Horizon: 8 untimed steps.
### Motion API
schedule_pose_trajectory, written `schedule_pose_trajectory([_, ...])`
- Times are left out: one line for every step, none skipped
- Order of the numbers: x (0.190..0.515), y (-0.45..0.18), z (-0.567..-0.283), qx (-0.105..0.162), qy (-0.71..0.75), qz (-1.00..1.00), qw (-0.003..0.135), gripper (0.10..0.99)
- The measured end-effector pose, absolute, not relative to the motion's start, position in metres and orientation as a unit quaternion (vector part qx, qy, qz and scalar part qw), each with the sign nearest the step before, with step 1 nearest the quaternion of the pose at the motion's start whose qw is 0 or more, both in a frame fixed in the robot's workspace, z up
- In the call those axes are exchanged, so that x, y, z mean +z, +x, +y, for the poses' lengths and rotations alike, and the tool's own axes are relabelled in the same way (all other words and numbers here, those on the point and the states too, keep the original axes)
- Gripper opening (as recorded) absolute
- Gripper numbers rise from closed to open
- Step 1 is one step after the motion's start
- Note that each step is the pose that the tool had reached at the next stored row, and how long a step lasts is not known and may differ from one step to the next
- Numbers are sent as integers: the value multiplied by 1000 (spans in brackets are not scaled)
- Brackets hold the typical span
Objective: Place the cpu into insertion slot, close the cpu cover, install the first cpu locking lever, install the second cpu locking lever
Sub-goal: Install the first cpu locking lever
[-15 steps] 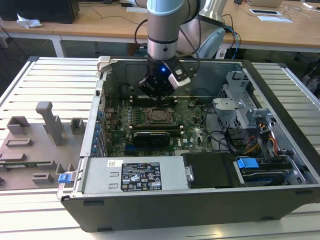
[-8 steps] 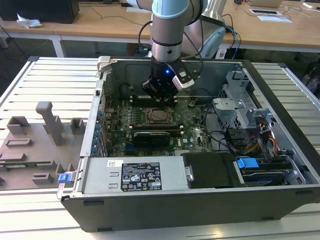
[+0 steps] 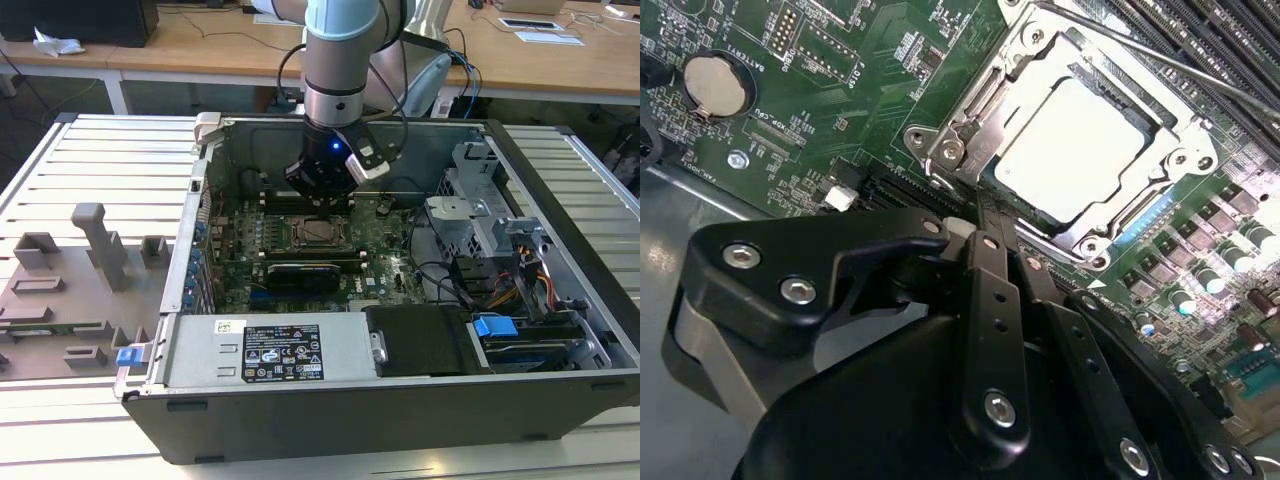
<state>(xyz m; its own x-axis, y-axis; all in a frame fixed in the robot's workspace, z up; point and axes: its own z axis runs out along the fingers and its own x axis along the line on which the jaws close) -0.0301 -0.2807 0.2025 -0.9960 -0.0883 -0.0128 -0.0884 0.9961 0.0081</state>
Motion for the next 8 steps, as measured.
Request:
schedule_pose_trajectory([202,-30,-281,4,-44,999,6,106])
schedule_pose_trajectory([202,-29,-281,4,-44,999,6,106])
schedule_pose_trajectory([201,-27,-280,4,-44,999,6,106])
schedule_pose_trajectory([201,-25,-277,4,-44,999,6,106])
schedule_pose_trajectory([201,-25,-276,4,-44,999,6,106])
schedule_pose_trajectory([203,-25,-276,4,-44,999,7,106])
schedule_pose_trajectory([209,-25,-276,3,-44,999,7,106])
schedule_pose_trajectory([210,-25,-277,3,-44,999,7,106])
